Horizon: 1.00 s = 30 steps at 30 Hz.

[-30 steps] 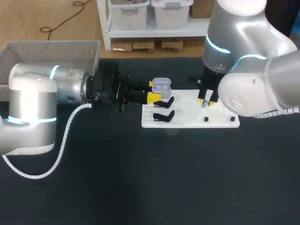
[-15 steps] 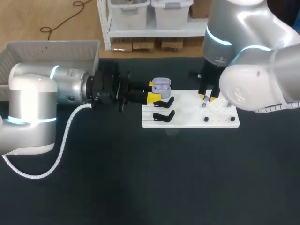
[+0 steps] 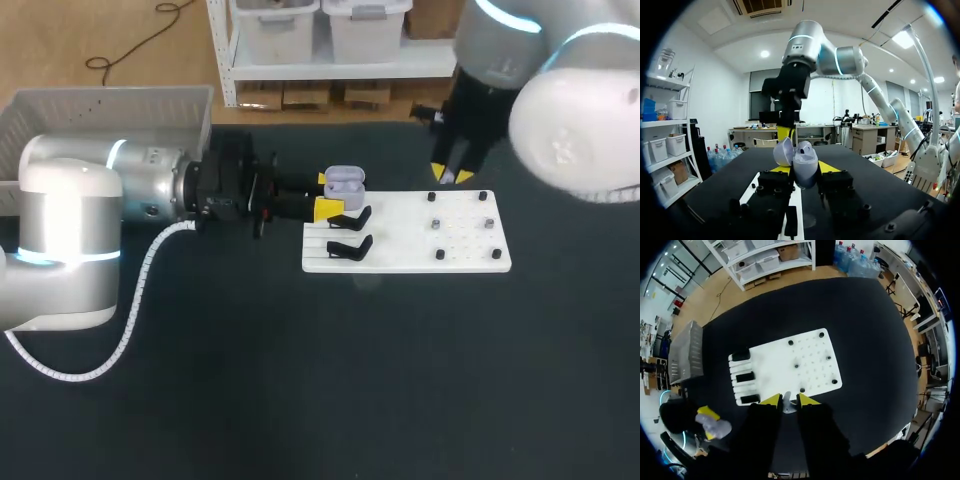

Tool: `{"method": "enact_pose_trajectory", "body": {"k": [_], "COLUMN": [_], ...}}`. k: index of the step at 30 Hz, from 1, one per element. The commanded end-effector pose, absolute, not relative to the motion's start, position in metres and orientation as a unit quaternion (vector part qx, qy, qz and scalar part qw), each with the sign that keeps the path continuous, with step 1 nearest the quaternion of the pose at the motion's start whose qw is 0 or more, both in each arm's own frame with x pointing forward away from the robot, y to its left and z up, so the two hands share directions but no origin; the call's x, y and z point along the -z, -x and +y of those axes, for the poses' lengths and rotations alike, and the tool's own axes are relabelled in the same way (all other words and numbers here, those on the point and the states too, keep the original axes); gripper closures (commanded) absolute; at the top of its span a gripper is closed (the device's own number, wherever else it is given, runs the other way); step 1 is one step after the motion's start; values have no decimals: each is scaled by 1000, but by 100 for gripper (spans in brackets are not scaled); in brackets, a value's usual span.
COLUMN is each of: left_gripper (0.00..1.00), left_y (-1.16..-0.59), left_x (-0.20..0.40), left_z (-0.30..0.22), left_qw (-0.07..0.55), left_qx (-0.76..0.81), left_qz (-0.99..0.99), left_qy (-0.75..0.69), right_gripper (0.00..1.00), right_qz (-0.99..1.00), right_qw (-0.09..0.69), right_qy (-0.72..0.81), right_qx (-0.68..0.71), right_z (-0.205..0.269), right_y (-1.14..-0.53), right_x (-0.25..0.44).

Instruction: Pick up each earbud case from the left stands, insert the matching earbuds, close the lid, and place the case in the box.

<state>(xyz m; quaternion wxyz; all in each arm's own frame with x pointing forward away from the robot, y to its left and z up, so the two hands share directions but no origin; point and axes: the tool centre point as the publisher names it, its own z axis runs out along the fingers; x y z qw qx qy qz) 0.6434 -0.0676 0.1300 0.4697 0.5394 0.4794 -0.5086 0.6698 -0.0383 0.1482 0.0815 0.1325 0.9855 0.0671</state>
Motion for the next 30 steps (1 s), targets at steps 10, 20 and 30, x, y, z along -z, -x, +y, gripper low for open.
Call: {"method": "enact_pose_trajectory", "body": {"k": [10,20,30], "left_gripper": [100,100,100], "left_y": [-642,-642,-642], "left_x": [-129,-129,-129], "left_z": [-68,-68,-68], "left_qw": [472,472,472], "left_qx": [507,507,507], "left_qz": [479,479,479], "left_qy": [-539,-539,-539], "right_gripper": [100,100,100], "right_qz": [994,993,993], "right_qw": [9,16,16], "right_qy": [-20,57,57], "right_qx": [-106,-99,-99], "right_z": [10,60,60], "right_y": [-628,-619,-619], "right_x": [-248,-256,-256]}}
